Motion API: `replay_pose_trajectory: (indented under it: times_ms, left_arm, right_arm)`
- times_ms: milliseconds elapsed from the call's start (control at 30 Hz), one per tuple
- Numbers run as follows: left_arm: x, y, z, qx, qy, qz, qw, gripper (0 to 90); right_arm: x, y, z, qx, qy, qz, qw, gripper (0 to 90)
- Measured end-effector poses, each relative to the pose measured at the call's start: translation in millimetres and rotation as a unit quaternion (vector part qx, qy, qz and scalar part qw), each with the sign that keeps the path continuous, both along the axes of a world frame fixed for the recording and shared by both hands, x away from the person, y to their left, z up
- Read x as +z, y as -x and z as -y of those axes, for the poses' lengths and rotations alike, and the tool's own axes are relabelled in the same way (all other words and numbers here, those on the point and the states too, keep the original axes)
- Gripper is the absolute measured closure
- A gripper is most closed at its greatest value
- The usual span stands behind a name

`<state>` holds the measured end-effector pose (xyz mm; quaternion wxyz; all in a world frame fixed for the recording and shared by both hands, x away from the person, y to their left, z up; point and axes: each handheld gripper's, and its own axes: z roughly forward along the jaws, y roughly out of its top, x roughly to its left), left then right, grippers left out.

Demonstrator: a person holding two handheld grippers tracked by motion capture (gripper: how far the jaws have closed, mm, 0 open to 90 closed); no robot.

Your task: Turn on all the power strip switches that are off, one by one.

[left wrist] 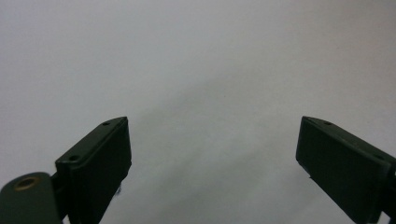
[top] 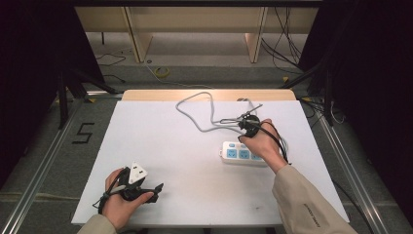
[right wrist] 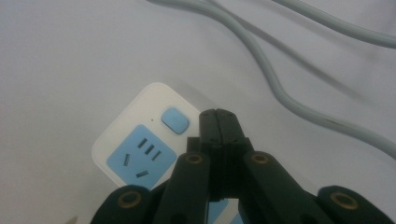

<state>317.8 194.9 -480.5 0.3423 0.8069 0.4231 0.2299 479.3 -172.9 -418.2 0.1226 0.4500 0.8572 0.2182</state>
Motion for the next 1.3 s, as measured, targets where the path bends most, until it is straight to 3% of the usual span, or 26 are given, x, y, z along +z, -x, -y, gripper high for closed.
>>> replay_pose_trajectory:
  times_ms: [1300]
  left_arm:
    - [0.5, 0.2, -0.1, 0.000, 0.000, 0.000, 1.0000, 10.2]
  right_arm:
    - [0.9, -2.9, -21.1, 0.017, 0.004, -0.001, 0.9999, 90.0]
